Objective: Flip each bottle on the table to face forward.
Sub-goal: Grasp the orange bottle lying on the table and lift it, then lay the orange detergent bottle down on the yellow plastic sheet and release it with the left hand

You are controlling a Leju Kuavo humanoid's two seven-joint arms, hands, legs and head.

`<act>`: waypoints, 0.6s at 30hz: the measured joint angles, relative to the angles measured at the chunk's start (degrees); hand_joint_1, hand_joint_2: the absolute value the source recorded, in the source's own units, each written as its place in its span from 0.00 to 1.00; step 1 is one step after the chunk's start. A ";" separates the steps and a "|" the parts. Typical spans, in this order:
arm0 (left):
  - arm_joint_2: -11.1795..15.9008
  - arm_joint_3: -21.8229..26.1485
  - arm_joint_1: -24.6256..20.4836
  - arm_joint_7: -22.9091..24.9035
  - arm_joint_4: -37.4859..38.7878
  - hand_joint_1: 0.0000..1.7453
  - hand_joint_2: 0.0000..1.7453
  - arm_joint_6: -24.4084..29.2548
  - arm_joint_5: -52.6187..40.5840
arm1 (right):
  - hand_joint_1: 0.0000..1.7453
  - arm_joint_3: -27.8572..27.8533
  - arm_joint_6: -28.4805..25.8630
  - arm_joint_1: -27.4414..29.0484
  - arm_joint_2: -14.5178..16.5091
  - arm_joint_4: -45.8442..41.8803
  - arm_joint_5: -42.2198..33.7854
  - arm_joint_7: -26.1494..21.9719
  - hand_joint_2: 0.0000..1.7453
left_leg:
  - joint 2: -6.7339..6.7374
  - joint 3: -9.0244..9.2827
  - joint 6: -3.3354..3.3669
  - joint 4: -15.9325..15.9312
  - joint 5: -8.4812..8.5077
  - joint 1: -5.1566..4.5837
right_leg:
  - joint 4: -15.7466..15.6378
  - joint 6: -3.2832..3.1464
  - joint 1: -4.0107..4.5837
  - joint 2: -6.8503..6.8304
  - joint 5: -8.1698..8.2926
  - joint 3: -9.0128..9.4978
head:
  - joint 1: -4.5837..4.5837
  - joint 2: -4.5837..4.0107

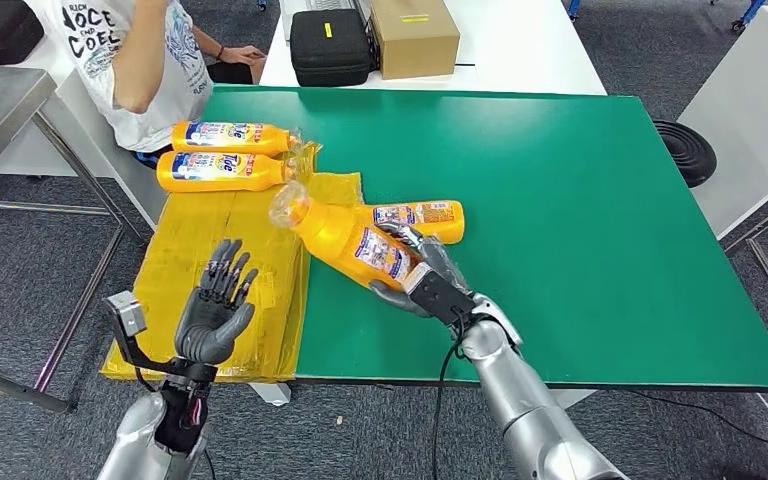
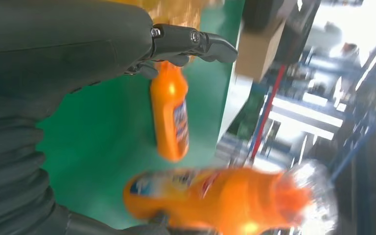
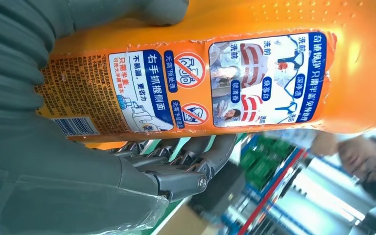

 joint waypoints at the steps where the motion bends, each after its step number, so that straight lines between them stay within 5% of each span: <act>1: 0.01 -0.63 -0.42 0.08 0.53 0.00 1.00 -0.56 -0.14 | 1.00 0.55 0.55 0.06 0.50 0.09 -0.34 -0.03 1.00 | 0.00 0.00 0.00 0.00 0.00 0.00 | 0.00 0.00 0.00 0.00 0.00 0.00 | 0.00 0.00; 18: -0.25 -6.77 -4.96 -0.88 4.91 0.00 1.00 1.98 -3.89 | 1.00 10.63 7.16 0.17 5.80 3.79 -6.86 -0.06 1.00 | 0.01 -0.01 -0.01 0.00 0.00 0.02 | 0.01 -0.01 0.01 0.00 -0.01 -0.02 | 0.01 0.00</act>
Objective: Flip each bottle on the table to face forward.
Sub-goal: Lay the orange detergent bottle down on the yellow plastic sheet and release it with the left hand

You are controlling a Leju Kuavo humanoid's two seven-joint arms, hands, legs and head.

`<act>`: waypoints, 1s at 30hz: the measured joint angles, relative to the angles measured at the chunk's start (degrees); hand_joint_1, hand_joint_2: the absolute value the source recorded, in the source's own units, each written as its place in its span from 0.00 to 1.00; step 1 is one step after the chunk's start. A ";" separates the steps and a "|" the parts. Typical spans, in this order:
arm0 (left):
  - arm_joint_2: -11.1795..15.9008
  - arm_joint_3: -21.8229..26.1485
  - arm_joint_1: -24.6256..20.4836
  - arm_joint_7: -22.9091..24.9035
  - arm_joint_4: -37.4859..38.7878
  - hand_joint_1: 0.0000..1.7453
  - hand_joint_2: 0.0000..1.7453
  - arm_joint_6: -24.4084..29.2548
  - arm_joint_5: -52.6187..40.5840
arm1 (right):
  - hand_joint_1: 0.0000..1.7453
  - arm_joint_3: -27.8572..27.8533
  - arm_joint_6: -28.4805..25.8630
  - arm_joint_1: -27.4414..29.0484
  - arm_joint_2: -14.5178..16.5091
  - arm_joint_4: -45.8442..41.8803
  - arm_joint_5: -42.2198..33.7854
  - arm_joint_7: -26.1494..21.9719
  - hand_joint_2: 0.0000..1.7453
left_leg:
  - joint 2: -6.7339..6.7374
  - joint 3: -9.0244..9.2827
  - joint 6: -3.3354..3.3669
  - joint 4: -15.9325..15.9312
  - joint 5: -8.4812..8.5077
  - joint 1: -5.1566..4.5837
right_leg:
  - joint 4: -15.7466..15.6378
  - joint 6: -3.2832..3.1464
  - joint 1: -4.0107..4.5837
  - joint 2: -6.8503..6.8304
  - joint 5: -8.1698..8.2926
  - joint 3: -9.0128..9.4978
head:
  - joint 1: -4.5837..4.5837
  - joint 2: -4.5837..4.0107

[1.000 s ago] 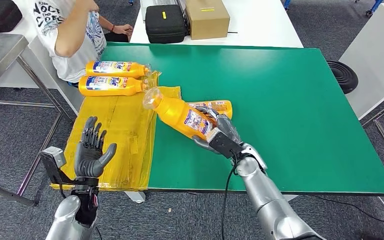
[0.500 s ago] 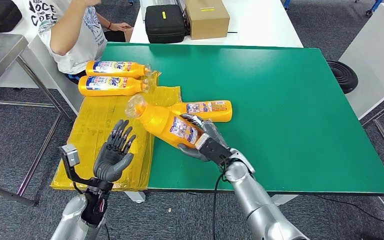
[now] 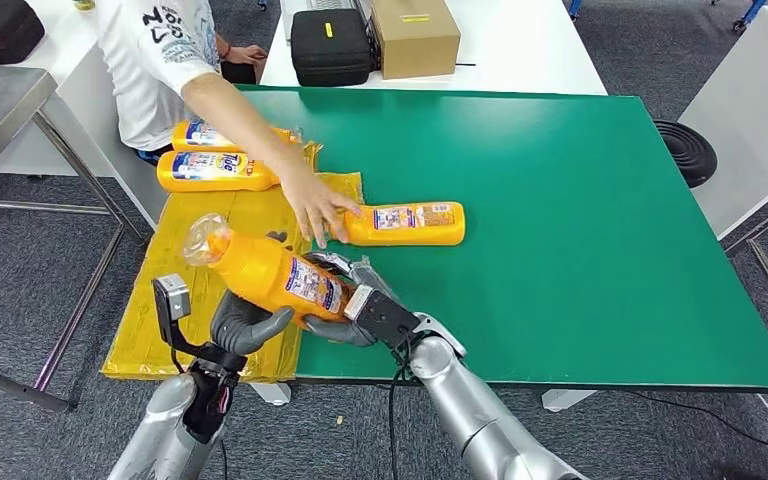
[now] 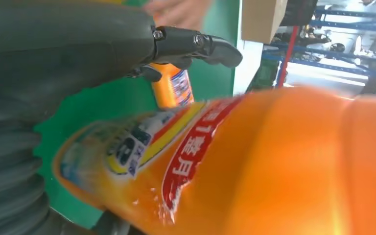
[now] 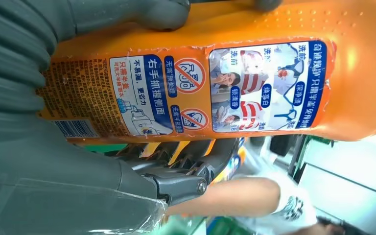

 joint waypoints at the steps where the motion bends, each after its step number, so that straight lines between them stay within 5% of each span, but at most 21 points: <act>1: -0.01 -0.22 -0.06 -0.19 0.08 0.00 1.00 0.07 0.00 | 1.00 0.53 0.39 0.00 0.21 0.37 -0.43 0.01 1.00 | 0.01 0.00 0.00 0.00 0.00 0.00 | 0.00 0.00 0.00 0.01 0.00 0.00 | -0.01 0.00; 30: 1.22 -0.57 -0.33 -3.21 1.61 0.00 1.00 -6.23 5.06 | 1.00 3.32 4.87 -3.04 0.49 14.85 -7.01 -0.17 1.00 | 0.02 0.00 0.00 0.00 0.01 0.00 | 0.00 0.00 -0.01 0.01 0.00 -0.02 | 0.00 0.00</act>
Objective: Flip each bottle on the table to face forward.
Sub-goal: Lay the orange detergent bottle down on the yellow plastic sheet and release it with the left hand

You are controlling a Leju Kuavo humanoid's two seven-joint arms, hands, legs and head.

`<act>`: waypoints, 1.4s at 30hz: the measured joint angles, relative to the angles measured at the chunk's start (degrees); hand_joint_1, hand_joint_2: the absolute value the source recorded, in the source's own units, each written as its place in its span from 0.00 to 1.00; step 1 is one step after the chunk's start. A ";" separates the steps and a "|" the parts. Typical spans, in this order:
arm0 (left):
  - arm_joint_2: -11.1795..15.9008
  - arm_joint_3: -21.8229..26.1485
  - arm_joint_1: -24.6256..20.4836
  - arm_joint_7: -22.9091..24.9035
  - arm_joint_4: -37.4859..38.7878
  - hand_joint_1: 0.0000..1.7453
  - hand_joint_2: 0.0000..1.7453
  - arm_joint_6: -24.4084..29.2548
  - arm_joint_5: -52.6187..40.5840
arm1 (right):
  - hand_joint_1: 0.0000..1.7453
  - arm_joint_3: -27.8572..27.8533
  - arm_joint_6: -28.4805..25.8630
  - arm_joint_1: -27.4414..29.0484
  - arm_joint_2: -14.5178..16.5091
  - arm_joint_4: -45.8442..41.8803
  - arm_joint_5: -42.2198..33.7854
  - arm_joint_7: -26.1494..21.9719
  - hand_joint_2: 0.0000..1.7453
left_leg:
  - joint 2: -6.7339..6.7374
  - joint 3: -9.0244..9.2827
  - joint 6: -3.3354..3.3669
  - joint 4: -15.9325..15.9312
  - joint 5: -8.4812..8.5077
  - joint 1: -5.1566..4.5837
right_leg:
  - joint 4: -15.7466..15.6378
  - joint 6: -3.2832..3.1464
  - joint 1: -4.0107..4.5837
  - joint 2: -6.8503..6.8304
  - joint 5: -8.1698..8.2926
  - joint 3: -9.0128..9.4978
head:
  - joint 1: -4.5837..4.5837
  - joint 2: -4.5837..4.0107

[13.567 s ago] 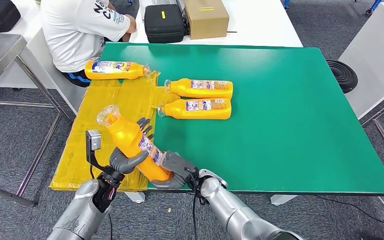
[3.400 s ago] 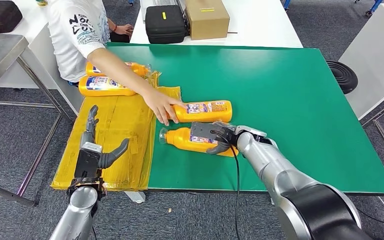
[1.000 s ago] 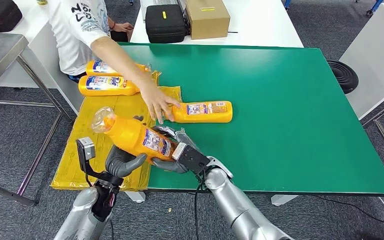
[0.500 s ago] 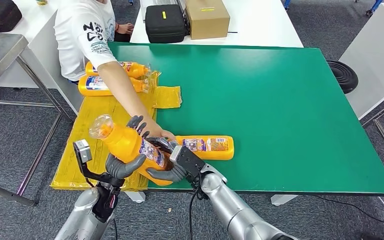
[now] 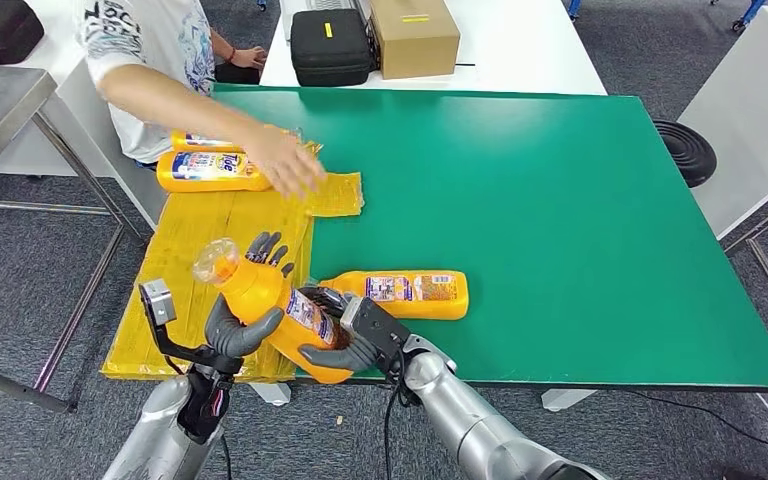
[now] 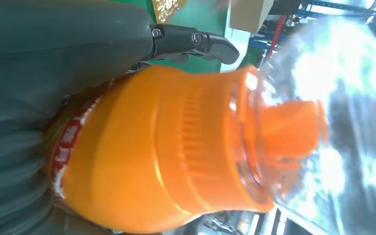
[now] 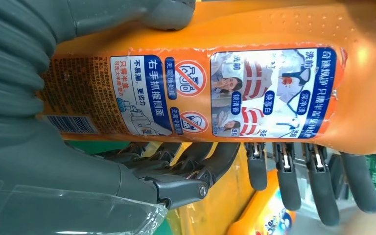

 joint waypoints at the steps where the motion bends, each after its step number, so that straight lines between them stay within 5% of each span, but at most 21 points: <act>1: 0.02 0.02 -0.06 0.01 -0.01 0.00 1.00 0.09 -0.98 | 1.00 0.03 -0.11 0.00 -0.04 0.10 0.00 0.00 1.00 | 0.00 0.00 0.00 0.00 0.00 0.00 | 0.00 0.00 0.00 0.00 0.00 0.00 | 0.00 0.00; 5: 0.04 0.02 -0.40 -0.21 -0.02 0.03 1.00 0.16 -3.33 | 1.00 0.11 -0.43 0.00 -0.12 0.33 0.00 0.00 1.00 | 0.01 0.00 0.00 0.00 0.00 0.00 | 0.00 0.00 0.00 0.01 0.00 0.00 | -0.01 0.00; 9: 0.04 0.01 -0.50 -0.28 -0.01 0.98 1.00 0.33 -3.85 | 1.00 0.20 -0.47 -0.01 -0.12 0.44 0.00 0.00 1.00 | 0.01 0.00 0.00 0.00 0.00 0.00 | 0.00 0.00 0.00 0.01 0.00 0.00 | 0.00 0.00; 17: 0.08 -0.10 -0.60 -0.47 -0.01 1.00 1.00 0.34 -4.85 | 1.00 0.29 -0.58 -0.04 -0.13 0.48 -0.03 0.00 1.00 | 0.01 0.00 0.00 0.00 0.00 0.00 | 0.00 0.00 0.00 0.01 0.00 0.00 | -0.01 0.00; 22: 1.17 -1.74 -1.76 -2.11 0.02 1.00 1.00 -0.68 -14.58 | 0.99 0.87 -1.42 -0.24 -0.42 0.48 -0.22 0.00 1.00 | 0.01 0.00 0.00 0.00 0.00 0.00 | 0.01 0.00 0.00 0.00 0.01 0.01 | 0.00 0.00; 26: 1.67 -2.13 -1.93 -2.94 0.11 1.00 1.00 -2.16 -15.30 | 0.05 1.04 -1.74 -0.29 -0.46 0.48 0.03 0.00 1.00 | 0.00 0.00 0.00 0.00 0.00 0.00 | 0.01 0.00 0.01 0.00 0.01 0.01 | -0.01 0.00; 31: 1.81 -2.12 -1.89 -2.72 0.15 1.00 1.00 -4.72 -14.24 | 0.00 1.21 -3.89 -0.56 -0.26 0.51 1.11 -0.02 1.00 | 0.00 -0.01 0.00 0.00 0.00 0.00 | 0.01 0.00 0.00 0.00 0.00 0.01 | -0.01 0.00; 35: 1.81 -2.07 -1.87 -2.51 0.08 1.00 1.00 -5.08 -13.76 | 0.00 1.16 -5.31 -0.88 -0.01 0.67 1.57 -0.02 0.00 | 0.00 -0.01 0.00 0.00 0.00 0.00 | 0.01 0.00 0.00 0.00 0.00 0.01 | 0.00 0.00; 42: 1.83 -0.98 -1.92 -0.70 -2.34 1.00 1.00 -3.05 -13.01 | 0.00 0.06 -8.44 -0.93 0.31 -0.21 2.93 -0.01 0.00 | 0.00 -0.01 0.00 0.00 0.01 0.00 | 0.01 0.00 0.01 0.00 0.01 0.01 | 0.01 0.00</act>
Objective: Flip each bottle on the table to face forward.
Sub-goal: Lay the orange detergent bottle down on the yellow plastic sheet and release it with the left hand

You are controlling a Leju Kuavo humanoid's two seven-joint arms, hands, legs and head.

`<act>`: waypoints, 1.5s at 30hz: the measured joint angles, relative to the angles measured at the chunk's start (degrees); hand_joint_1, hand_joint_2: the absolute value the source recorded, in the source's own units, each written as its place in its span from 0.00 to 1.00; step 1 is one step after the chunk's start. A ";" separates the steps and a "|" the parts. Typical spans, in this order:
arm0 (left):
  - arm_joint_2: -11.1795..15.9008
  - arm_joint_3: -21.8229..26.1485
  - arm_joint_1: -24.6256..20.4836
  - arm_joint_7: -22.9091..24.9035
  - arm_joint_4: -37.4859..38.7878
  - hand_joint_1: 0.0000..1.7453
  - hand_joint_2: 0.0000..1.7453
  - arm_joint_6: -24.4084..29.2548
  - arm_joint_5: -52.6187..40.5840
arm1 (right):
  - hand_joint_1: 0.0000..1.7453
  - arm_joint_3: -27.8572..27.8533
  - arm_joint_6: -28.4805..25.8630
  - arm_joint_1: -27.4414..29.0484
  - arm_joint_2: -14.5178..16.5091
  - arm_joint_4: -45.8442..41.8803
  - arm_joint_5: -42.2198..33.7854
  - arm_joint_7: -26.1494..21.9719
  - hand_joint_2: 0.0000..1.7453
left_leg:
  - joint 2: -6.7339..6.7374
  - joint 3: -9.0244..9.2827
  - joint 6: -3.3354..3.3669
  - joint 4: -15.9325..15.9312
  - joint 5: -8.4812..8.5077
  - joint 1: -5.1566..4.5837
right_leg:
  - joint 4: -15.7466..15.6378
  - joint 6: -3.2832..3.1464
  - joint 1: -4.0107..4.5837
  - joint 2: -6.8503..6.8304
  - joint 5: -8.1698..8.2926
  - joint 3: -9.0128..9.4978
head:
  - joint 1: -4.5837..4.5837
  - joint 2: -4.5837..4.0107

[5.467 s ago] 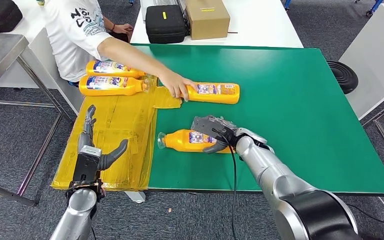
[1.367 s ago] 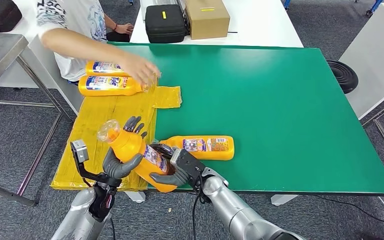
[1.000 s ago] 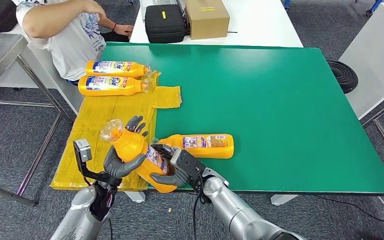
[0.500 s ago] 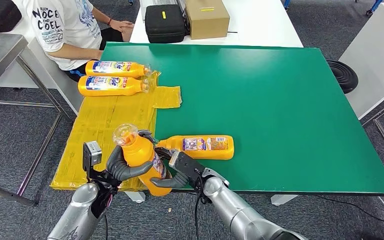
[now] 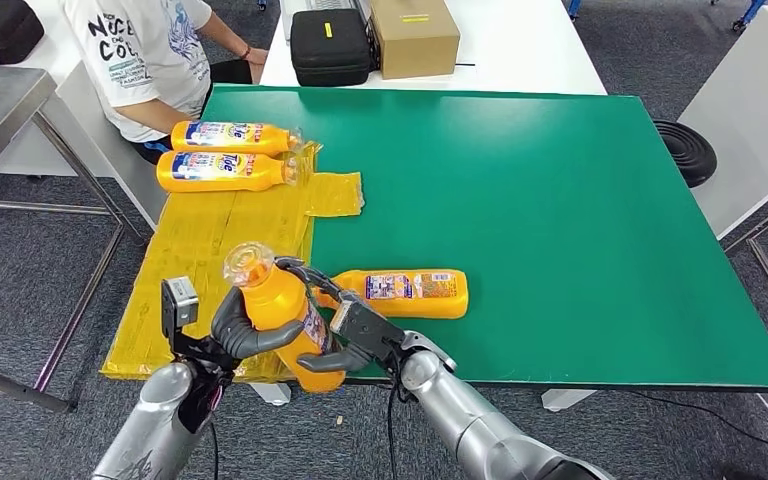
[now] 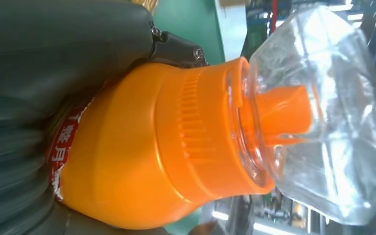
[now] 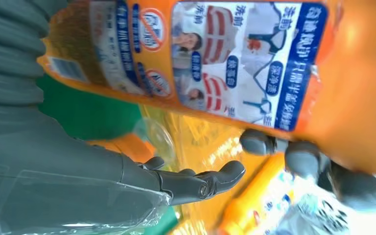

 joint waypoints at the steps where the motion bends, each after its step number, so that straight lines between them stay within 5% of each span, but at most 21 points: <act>1: 0.03 0.32 0.00 0.19 -0.43 1.00 1.00 0.33 -0.01 | 0.00 -0.28 -0.15 -0.03 0.01 -0.42 0.10 0.00 0.00 | 0.00 0.00 0.00 0.00 0.00 0.00 | 0.00 0.00 0.00 0.00 0.00 0.00 | 0.00 0.00; 6: 0.26 1.47 -0.08 0.48 -1.94 1.00 1.00 3.25 -1.88 | 0.00 -1.08 -0.36 -0.02 -0.01 -2.65 0.25 0.01 0.00 | 0.01 0.00 0.00 0.00 0.00 0.00 | 0.00 0.00 0.00 0.00 0.00 -0.01 | 0.00 0.00; 13: 3.24 5.43 -5.11 1.23 -4.86 1.00 1.00 17.52 -16.33 | 0.00 -2.32 0.57 2.47 -0.97 -13.50 1.02 0.91 0.00 | 0.01 0.01 -0.02 0.00 0.05 0.08 | 0.01 -0.02 0.05 0.00 0.02 -0.02 | -0.01 0.00; 21: 5.27 7.44 -8.26 1.83 -6.32 1.00 1.00 19.08 -19.93 | 0.00 -3.39 0.89 4.36 -2.10 -21.11 1.57 2.02 0.00 | 0.00 -0.01 -0.02 0.00 0.05 0.08 | 0.01 -0.02 0.02 0.00 0.02 -0.02 | 0.01 0.00; 25: 6.02 7.42 -9.29 2.37 -6.42 1.00 1.00 20.74 -23.01 | 0.00 -3.50 0.55 4.83 -2.45 -22.79 2.16 2.12 1.00 | 0.00 -0.02 -0.02 0.00 0.05 0.08 | 0.00 -0.02 0.03 -0.01 0.02 -0.05 | 0.01 0.00; 33: 13.08 4.38 -18.95 8.43 -1.16 1.00 1.00 20.35 -42.52 | 0.00 -6.81 -2.09 5.78 -5.21 -28.19 6.06 8.80 1.00 | 0.07 -0.02 -0.11 0.00 0.14 0.10 | 0.01 -0.20 0.09 0.03 0.15 -0.15 | -0.01 0.00; 40: 18.44 -7.27 -24.79 10.22 8.86 1.00 1.00 13.87 -57.42 | 0.00 -10.73 -3.40 6.30 -7.71 -30.91 7.67 10.60 1.00 | 0.07 -0.06 -0.11 0.01 0.16 0.08 | 0.01 -0.18 0.07 0.03 0.16 -0.16 | 0.01 0.00; 45: 18.88 -13.81 -29.02 9.99 15.62 1.00 1.00 11.33 -59.66 | 0.00 -12.35 -3.75 6.45 -8.49 -32.57 8.26 12.09 1.00 | 0.05 -0.08 -0.11 0.02 0.16 0.08 | 0.01 -0.18 0.07 0.03 0.16 -0.17 | 0.00 0.00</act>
